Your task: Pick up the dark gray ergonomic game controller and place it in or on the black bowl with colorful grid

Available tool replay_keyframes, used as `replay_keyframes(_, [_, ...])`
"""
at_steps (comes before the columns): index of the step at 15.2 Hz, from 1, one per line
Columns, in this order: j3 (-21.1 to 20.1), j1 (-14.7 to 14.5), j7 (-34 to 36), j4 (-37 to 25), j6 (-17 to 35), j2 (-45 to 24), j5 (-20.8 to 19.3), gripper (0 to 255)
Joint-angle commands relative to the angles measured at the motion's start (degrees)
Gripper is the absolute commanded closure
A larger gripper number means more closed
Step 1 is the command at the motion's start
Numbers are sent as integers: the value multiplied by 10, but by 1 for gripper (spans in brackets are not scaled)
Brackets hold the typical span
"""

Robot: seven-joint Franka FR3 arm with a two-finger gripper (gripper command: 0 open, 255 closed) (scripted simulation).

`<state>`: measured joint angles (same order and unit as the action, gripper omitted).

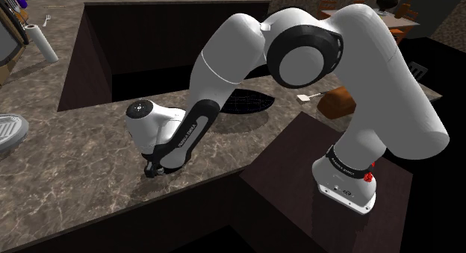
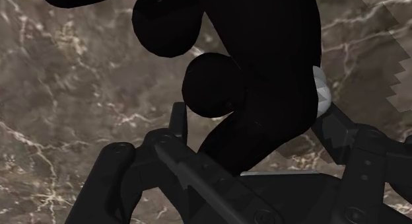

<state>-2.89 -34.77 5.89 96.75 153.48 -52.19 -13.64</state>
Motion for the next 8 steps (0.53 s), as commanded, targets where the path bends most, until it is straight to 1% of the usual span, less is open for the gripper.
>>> replay_keyframes(1, [0,0,0,0,0,0,0,255])
replay_keyframes(5, [0,0,0,1,0,0,0,255])
replay_keyframes(8, [-3,2,-2,12,-10,21,2,255])
